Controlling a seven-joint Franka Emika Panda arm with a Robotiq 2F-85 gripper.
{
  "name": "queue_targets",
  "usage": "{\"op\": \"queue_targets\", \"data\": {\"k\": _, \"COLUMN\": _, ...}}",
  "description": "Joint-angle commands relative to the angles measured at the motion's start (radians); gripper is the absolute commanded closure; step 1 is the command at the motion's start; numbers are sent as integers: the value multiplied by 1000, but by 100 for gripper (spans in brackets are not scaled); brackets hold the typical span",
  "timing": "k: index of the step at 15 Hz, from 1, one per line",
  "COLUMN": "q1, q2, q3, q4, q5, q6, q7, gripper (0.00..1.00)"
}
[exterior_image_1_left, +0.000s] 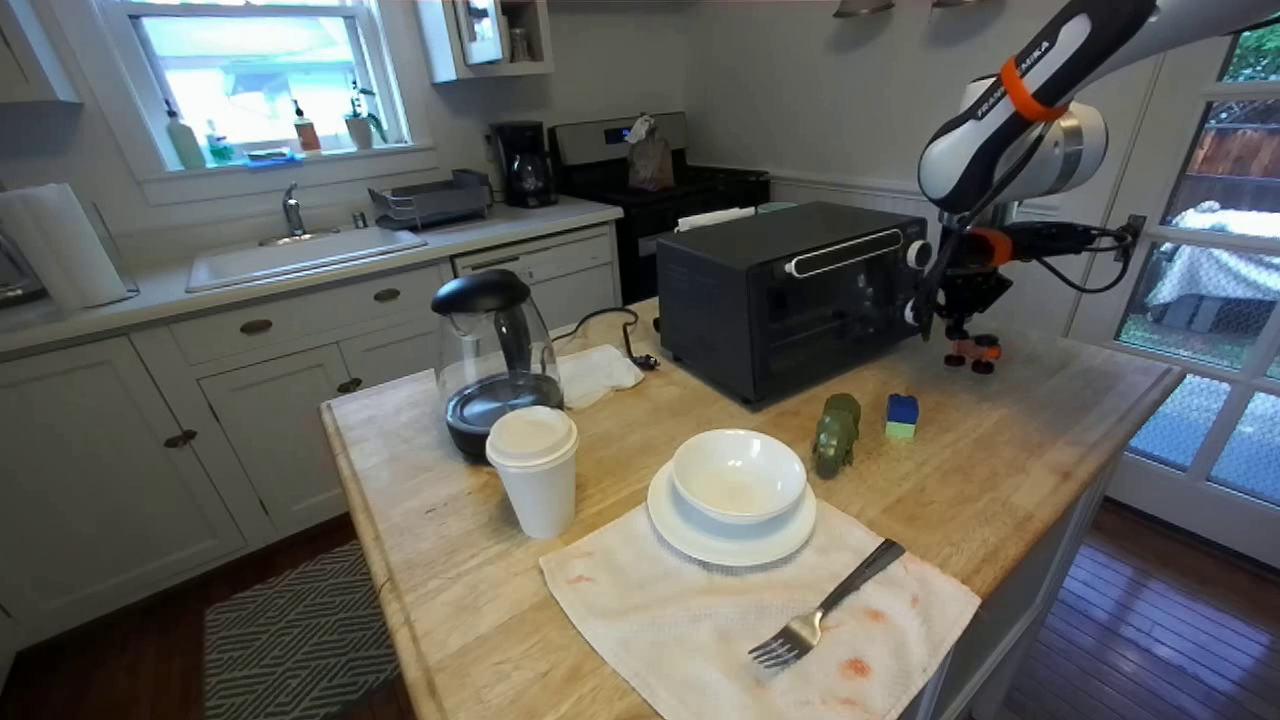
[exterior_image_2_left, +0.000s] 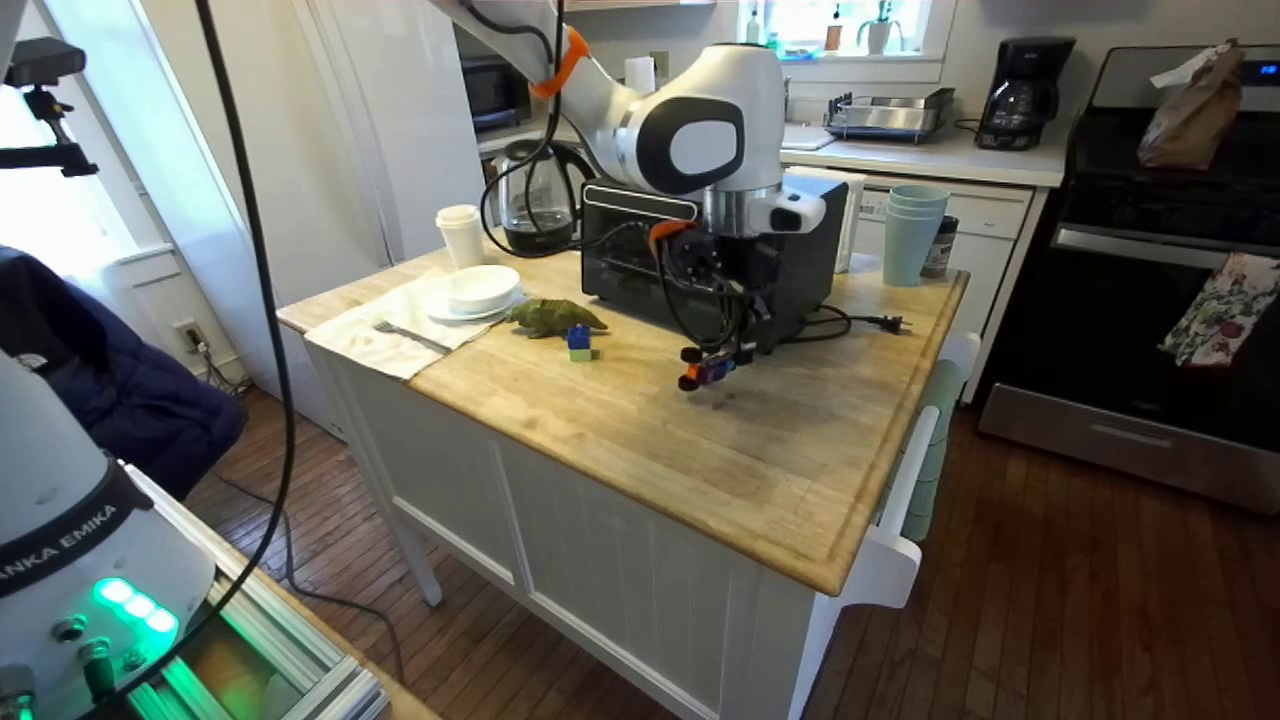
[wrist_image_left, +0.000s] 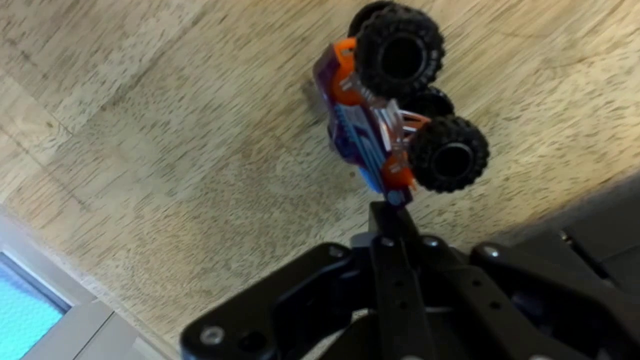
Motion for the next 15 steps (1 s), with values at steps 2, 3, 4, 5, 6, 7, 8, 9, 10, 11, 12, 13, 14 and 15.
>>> {"op": "queue_targets", "data": {"k": 2, "q1": 135, "q2": -81, "q3": -93, "q4": -180, "q5": -167, "q6": 194, "q7": 146, "gripper": 100}}
{"op": "queue_targets", "data": {"k": 3, "q1": 167, "q2": -89, "q3": -118, "q4": -201, "q5": -203, "q6": 215, "q7": 180, "gripper": 100}}
{"op": "queue_targets", "data": {"k": 4, "q1": 202, "q2": -83, "q3": -151, "q4": -218, "q5": -241, "q6": 252, "q7": 223, "gripper": 100}}
{"op": "queue_targets", "data": {"k": 5, "q1": 238, "q2": -81, "q3": -186, "q4": -234, "q5": -279, "q6": 278, "q7": 265, "gripper": 100}}
{"op": "queue_targets", "data": {"k": 6, "q1": 278, "q2": -79, "q3": -225, "q4": -251, "q5": -319, "q6": 304, "q7": 307, "gripper": 100}}
{"op": "queue_targets", "data": {"k": 7, "q1": 315, "q2": -71, "q3": -263, "q4": -262, "q5": -354, "q6": 327, "q7": 345, "gripper": 100}}
{"op": "queue_targets", "data": {"k": 8, "q1": 356, "q2": -68, "q3": -304, "q4": -274, "q5": -390, "q6": 340, "q7": 382, "gripper": 100}}
{"op": "queue_targets", "data": {"k": 9, "q1": 400, "q2": -60, "q3": -351, "q4": -285, "q5": -427, "q6": 361, "q7": 424, "gripper": 100}}
{"op": "queue_targets", "data": {"k": 10, "q1": 446, "q2": -49, "q3": -399, "q4": -292, "q5": -458, "q6": 373, "q7": 460, "gripper": 100}}
{"op": "queue_targets", "data": {"k": 11, "q1": 493, "q2": -31, "q3": -449, "q4": -298, "q5": -487, "q6": 390, "q7": 496, "gripper": 100}}
{"op": "queue_targets", "data": {"k": 12, "q1": 534, "q2": -12, "q3": -492, "q4": -302, "q5": -514, "q6": 399, "q7": 526, "gripper": 100}}
{"op": "queue_targets", "data": {"k": 13, "q1": 577, "q2": 8, "q3": -537, "q4": -306, "q5": -540, "q6": 403, "q7": 553, "gripper": 100}}
{"op": "queue_targets", "data": {"k": 14, "q1": 615, "q2": 23, "q3": -574, "q4": -308, "q5": -556, "q6": 397, "q7": 573, "gripper": 100}}
{"op": "queue_targets", "data": {"k": 15, "q1": 643, "q2": 42, "q3": -603, "q4": -310, "q5": -565, "q6": 399, "q7": 587, "gripper": 100}}
